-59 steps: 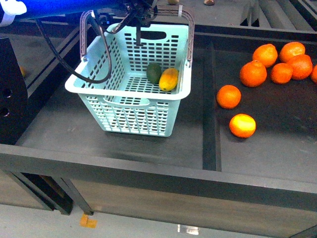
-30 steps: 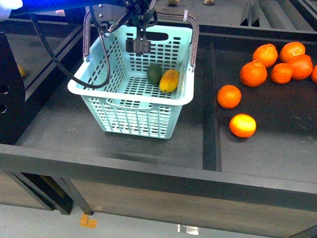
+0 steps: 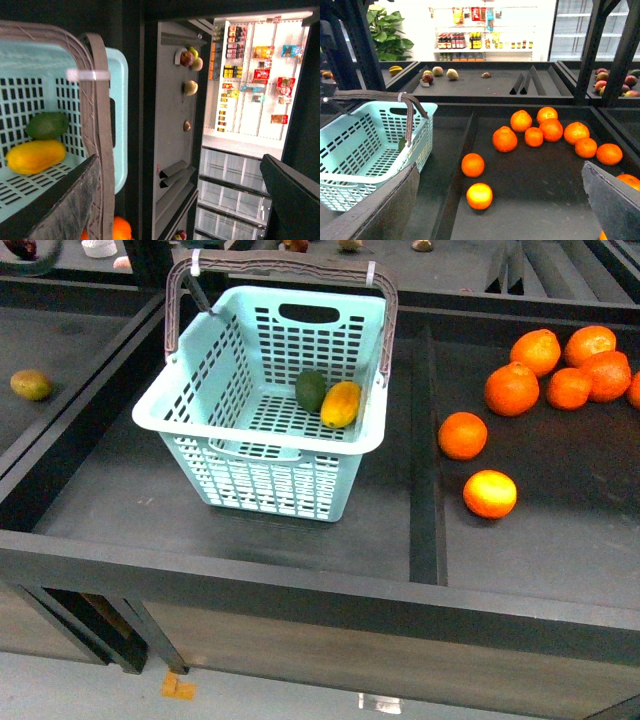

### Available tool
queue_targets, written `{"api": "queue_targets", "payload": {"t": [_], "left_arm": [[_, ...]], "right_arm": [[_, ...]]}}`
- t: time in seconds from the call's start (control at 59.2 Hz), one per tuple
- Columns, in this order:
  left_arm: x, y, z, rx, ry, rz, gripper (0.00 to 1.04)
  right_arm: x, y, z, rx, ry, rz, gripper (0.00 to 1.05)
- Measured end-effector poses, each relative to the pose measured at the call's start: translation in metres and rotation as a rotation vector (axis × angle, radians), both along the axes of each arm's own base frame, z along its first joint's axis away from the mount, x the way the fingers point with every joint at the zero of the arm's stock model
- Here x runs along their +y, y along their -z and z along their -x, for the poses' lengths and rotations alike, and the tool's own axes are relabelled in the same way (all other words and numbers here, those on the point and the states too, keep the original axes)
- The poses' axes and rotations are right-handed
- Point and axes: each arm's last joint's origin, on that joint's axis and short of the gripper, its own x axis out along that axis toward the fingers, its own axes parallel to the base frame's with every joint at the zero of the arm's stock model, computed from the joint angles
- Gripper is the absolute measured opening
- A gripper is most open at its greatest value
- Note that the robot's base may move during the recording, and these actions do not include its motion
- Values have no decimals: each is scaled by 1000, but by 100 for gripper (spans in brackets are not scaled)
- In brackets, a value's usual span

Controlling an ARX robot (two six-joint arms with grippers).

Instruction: Pick mango and avocado into basket

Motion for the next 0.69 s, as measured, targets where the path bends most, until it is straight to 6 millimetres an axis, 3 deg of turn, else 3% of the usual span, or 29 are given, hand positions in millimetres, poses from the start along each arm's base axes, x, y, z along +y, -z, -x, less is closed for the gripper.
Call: {"api": "queue_targets", "payload": {"t": [0.135,0.22,0.27,0.338,0.423,0.524,0.558,0.625,0.693], "left_arm": [[36,22,33,100,-39,-60,97],[59,22,55,138,-75,-96,97],[76,9,71,131,-99,-128,97],[111,-30,103,57,-133,-204,97],[138,-61,138,4,-154,-313,97],[145,-77,154,-15,-144,-386,97],[147,-75,156,-61,-27,-443,93],[142,-59,167,-194,265,-713,78],[138,-43,185,-228,397,-1016,66]], "right_arm": [[0,0,0,0,0,0,97],[0,0,0,0,0,0,97],[0,0,0,0,0,0,97],[0,0,0,0,0,0,97],[0,0,0,0,0,0,97],[0,0,0,0,0,0,97],[0,0,0,0,0,0,97],[0,0,0,0,1,0,97],[0,0,0,0,0,0,97]]}}
